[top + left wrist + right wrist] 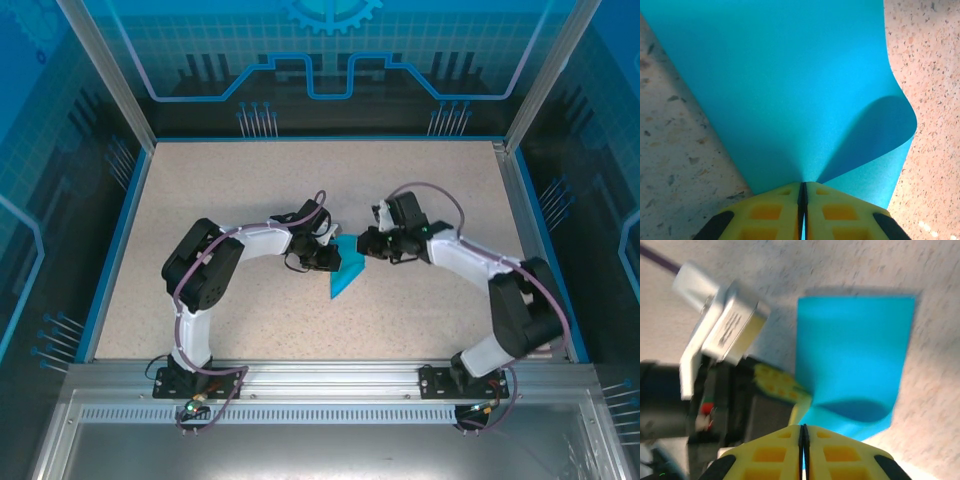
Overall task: Fold a paper plane with a square sheet of paper (pick it up from the middle)
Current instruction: Third fold the triangle at the center of the table.
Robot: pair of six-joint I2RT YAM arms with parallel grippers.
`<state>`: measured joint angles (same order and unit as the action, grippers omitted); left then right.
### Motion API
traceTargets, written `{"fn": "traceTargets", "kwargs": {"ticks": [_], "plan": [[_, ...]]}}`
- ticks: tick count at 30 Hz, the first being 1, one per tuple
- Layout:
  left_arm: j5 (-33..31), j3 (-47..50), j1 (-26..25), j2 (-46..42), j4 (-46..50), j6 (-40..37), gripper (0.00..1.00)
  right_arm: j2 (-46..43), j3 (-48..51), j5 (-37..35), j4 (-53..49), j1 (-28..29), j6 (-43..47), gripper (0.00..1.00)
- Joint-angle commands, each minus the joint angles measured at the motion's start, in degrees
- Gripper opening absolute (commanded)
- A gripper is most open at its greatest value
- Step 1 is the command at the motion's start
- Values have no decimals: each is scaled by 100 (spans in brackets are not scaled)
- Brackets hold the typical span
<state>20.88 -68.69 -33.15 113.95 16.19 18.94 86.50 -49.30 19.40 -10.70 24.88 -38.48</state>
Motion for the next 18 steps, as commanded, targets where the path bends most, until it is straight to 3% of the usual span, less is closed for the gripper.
{"fn": "traceTargets", "kwargs": {"ticks": [1, 9, 18], "plan": [[-173, 242, 10, 256, 157, -136, 12, -128, 828, 525, 1263, 391, -1073, 11], [-164, 255, 9, 254, 170, -159, 12, 512, 1145, 398, 2361, 1487, -1719, 10], [-147, 198, 8, 295, 196, -180, 12, 869, 1048, 315, 2430, 1537, -1705, 10]]}}
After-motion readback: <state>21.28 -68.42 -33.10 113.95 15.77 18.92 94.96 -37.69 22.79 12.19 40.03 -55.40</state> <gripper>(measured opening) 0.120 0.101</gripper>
